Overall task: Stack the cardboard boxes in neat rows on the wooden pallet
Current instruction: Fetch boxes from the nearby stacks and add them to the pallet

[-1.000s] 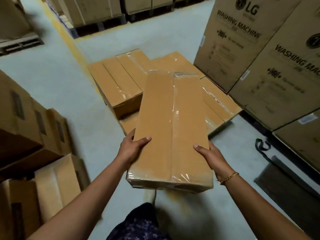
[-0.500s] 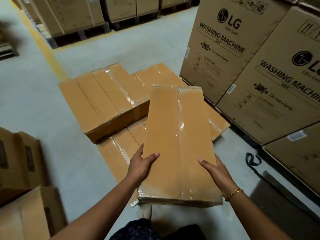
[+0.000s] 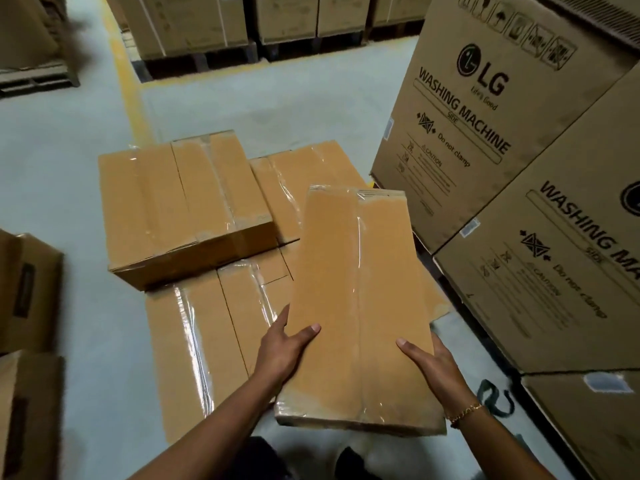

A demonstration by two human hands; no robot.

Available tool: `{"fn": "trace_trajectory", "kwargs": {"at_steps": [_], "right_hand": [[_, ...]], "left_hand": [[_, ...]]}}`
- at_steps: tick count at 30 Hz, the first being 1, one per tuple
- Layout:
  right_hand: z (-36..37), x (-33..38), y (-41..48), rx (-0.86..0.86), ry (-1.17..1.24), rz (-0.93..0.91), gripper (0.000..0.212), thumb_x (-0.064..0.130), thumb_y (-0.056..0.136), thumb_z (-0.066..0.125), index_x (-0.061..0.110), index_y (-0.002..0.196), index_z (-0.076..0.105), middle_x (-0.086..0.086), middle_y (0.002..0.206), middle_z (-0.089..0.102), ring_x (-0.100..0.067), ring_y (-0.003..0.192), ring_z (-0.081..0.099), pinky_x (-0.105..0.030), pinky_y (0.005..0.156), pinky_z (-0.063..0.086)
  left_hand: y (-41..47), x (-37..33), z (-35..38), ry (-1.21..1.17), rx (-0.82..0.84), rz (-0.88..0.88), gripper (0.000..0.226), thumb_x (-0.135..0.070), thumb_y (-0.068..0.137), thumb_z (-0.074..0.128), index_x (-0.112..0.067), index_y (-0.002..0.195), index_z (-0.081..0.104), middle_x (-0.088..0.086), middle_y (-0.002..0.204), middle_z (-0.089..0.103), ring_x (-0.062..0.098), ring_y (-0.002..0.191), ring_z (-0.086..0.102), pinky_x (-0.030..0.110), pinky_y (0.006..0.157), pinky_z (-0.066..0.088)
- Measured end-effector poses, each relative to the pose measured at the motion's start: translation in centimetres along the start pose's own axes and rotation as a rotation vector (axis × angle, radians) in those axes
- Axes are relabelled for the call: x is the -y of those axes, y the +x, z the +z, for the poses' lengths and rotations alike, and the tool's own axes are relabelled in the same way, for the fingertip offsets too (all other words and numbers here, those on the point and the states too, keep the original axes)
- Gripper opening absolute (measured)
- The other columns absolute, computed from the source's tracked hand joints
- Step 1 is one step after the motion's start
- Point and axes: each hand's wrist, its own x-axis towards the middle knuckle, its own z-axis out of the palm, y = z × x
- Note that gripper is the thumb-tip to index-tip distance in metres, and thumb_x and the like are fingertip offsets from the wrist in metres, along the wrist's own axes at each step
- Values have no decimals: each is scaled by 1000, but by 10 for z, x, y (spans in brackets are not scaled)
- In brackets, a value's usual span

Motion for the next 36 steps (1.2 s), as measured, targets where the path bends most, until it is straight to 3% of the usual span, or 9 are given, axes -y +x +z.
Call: {"fn": "trace_trajectory", "kwargs": {"at_steps": [3, 6, 12, 16, 19, 25, 30, 32, 36], "right_hand": [[-42, 2, 40, 46, -70, -6, 97, 80, 60, 78, 39, 143, 49, 5, 133, 64, -24, 121, 61, -54, 102, 52], [-66, 9, 76, 104, -110, -6, 102, 83, 57, 79, 42, 145, 48, 7, 137, 63, -22, 125, 60, -53, 106, 50], [-69, 32, 134, 185, -153, -37, 97, 79, 60, 78, 39, 144, 50, 9, 135, 64, -19, 124, 60, -51, 107, 49], [-62, 43, 168, 219, -192, -61, 101, 85, 56, 77, 42, 143, 50, 9, 136, 63, -20, 125, 59, -52, 107, 49], [-54, 49, 200, 235, -187, -97, 103, 86, 52, 77, 41, 141, 52, 9, 131, 66, -20, 120, 62, -51, 105, 50], [-40, 55, 278, 274, -243, -97, 113, 89, 55, 74, 38, 150, 41, 1, 146, 55, -27, 131, 54, -54, 108, 47], [-20, 73, 346, 279, -306, -131, 109, 73, 70, 77, 29, 159, 31, -1, 158, 42, -27, 143, 41, -48, 118, 36], [-9, 75, 376, 295, -315, -138, 112, 77, 67, 77, 33, 158, 30, 2, 158, 42, -25, 143, 42, -50, 118, 37], [19, 77, 426, 351, -295, -179, 74, 49, 85, 77, 39, 149, 41, 17, 139, 55, -14, 130, 52, -40, 113, 41]], "left_hand": [[4, -7, 41, -30, -46, -44, 119, -90, 49, 76, -44, 153, 40, -6, 145, 60, 19, 124, 63, 47, 106, 52], [9, -11, 67, -59, -105, -68, 109, -85, 57, 76, -46, 152, 40, -5, 131, 69, 15, 111, 69, 44, 102, 55], [33, -25, 87, -113, -192, -108, 112, -79, 59, 76, -43, 156, 35, -3, 152, 54, 21, 131, 57, 47, 111, 47], [55, -30, 92, -131, -221, -117, 106, -69, 70, 79, -36, 159, 33, -4, 153, 50, 22, 135, 54, 39, 113, 43], [83, -29, 94, -158, -220, -119, 114, -78, 59, 76, -41, 158, 33, -2, 151, 55, 20, 129, 59, 45, 112, 47], [157, -12, 104, -169, -247, -134, 106, -90, 57, 73, -54, 150, 37, -7, 147, 59, 18, 129, 60, 48, 109, 50], [213, -10, 117, -220, -284, -105, 100, -81, 65, 76, -46, 151, 41, -14, 138, 64, 12, 124, 64, 45, 107, 52], [239, -4, 119, -247, -301, -110, 100, -82, 63, 77, -47, 150, 41, -15, 137, 65, 13, 123, 64, 46, 107, 52], [293, 17, 117, -289, -318, -123, 101, -81, 63, 80, -47, 150, 43, -14, 138, 65, 13, 127, 62, 46, 111, 49]]}}
